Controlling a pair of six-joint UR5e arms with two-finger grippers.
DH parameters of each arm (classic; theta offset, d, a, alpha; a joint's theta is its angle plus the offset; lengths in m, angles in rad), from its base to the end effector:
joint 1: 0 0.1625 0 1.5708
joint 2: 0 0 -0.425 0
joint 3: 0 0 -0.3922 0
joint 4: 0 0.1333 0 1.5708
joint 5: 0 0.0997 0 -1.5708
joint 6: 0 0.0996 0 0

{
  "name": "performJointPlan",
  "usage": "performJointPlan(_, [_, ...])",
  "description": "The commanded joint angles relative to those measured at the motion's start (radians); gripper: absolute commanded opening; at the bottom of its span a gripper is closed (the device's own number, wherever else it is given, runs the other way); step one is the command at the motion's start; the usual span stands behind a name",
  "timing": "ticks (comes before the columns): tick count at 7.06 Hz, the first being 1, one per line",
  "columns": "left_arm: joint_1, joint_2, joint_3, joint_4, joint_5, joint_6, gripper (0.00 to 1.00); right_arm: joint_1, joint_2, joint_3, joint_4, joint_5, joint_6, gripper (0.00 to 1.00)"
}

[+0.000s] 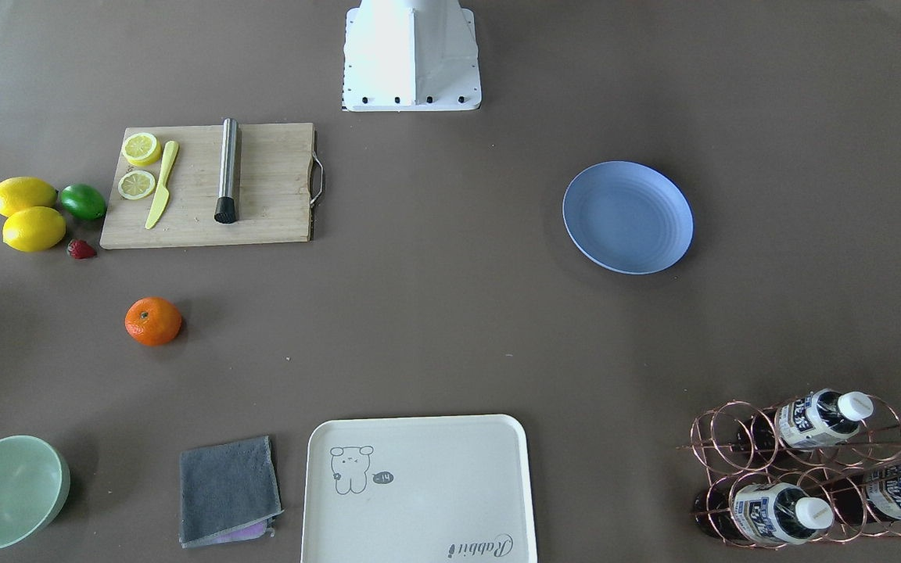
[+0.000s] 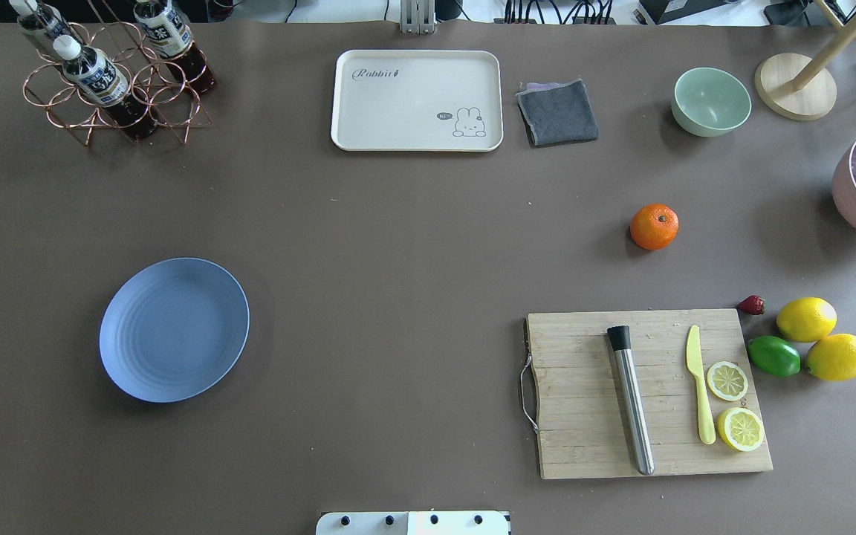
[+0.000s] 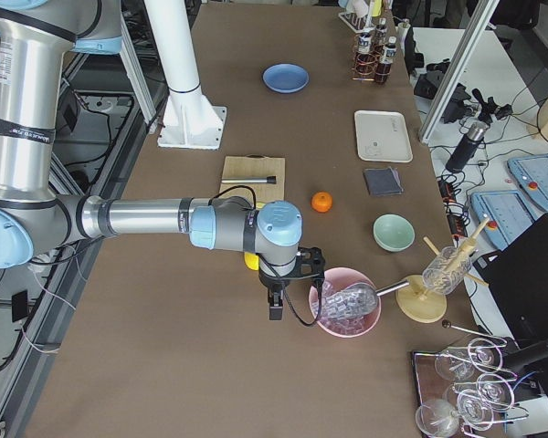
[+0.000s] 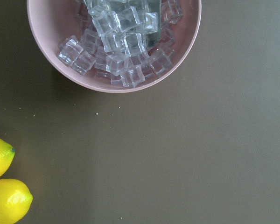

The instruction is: Pick orange to plate

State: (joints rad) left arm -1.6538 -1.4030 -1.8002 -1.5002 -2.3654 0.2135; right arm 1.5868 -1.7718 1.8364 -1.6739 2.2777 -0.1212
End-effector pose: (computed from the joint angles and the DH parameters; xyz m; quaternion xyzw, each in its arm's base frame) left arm -0.0968 -0.4129 0.6281 0.0531 0.3833 0.0584 0.9203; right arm 0.0751 -0.4021 0.6331 0.0057 -0.3465 -0.0427 0.9371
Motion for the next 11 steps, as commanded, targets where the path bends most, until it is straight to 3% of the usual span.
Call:
performJointPlan(1, [0.000,0.001,-0.010,-0.023,-0.002,0.001,0.98,-0.004,0.000,0.001,0.002,0.003,0.000,1.00])
performJointPlan(3, [0.002,-0.010,-0.014,-0.035,0.003,0.001,0.98,-0.004,0.000,0.003,0.002,0.011,0.000,1.00])
performJointPlan(6, [0.011,-0.045,0.004,-0.152,-0.012,-0.005,0.98,-0.004,-0.003,0.006,0.002,0.052,0.000,1.00])
performJointPlan(7, [0.012,-0.045,0.009,-0.175,-0.052,0.000,0.98,-0.004,-0.003,0.004,0.002,0.052,0.000,1.00])
performJointPlan(8, [0.012,-0.044,0.022,-0.298,-0.067,-0.011,0.98,-0.004,-0.003,0.003,0.003,0.054,0.000,1.00])
performJointPlan(10, [0.011,-0.048,0.138,-0.409,-0.179,-0.048,0.98,-0.004,0.005,0.009,0.039,0.103,0.005,1.00])
performJointPlan(11, [0.011,-0.047,0.118,-0.475,-0.193,-0.104,0.98,-0.004,0.012,0.024,0.207,0.062,0.015,1.00])
